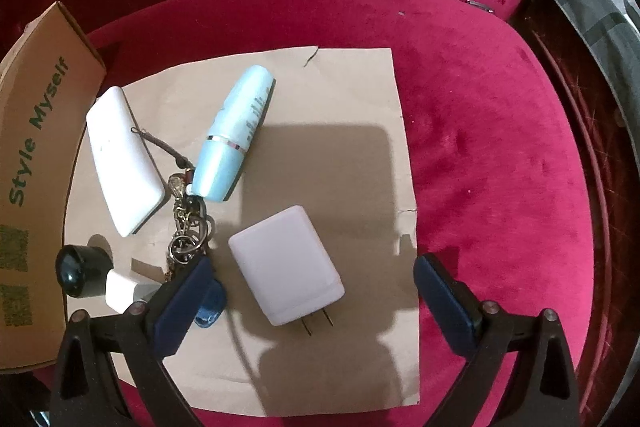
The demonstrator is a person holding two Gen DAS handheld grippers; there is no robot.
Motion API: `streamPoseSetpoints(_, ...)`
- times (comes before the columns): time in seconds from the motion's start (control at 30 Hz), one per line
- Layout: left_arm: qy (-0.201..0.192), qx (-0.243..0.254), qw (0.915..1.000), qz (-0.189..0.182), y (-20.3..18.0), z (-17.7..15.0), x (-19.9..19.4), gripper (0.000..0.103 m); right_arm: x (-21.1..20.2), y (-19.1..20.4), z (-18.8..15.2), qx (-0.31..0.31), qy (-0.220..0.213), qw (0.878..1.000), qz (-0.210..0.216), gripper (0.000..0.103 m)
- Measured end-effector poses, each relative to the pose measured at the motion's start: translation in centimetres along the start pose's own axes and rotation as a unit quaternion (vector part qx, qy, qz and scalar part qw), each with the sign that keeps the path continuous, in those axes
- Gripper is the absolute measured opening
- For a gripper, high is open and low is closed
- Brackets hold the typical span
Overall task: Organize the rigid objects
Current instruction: 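Grasp the large white charger with the right gripper, then lift the white charger with the right gripper and carry it into the box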
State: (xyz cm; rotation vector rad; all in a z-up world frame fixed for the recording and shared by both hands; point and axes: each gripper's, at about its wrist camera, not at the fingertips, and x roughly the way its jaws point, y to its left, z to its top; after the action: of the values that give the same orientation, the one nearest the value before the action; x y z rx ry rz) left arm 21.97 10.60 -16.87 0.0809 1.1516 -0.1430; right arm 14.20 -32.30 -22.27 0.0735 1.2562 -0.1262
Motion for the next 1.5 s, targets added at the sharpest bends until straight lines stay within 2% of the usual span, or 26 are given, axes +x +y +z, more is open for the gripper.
streamPoseSetpoints(0.13,0.0,-0.001,1.0,0.0,0.0,-0.1,-0.1,0.016,0.1,0.1,0.5,-0.006,0.005,1.0,0.009,0.083)
streamPoseSetpoints(0.2,0.0,-0.001,1.0,0.001,0.0,-0.1,-0.1,0.016,0.4,0.3,0.7,-0.013,0.013,1.0,0.013,0.07)
streamPoseSetpoints(0.23,0.0,-0.002,1.0,0.001,0.0,-0.2,-0.1,0.016,0.5,0.6,0.7,-0.015,0.018,1.0,0.018,0.053)
streamPoseSetpoints(0.27,0.0,-0.004,1.0,0.0,0.0,-0.1,-0.1,0.016,0.7,0.7,0.7,-0.016,0.026,0.999,0.022,0.05)
streamPoseSetpoints(0.73,0.002,-0.003,1.0,0.001,0.1,-0.1,0.0,0.016,-1.4,0.1,0.5,0.014,0.02,1.0,-0.003,0.049)
streamPoseSetpoints(1.5,0.007,0.001,1.0,0.001,0.0,0.2,0.0,0.016,-7.2,4.5,1.4,0.006,-0.006,1.0,-0.02,0.049)
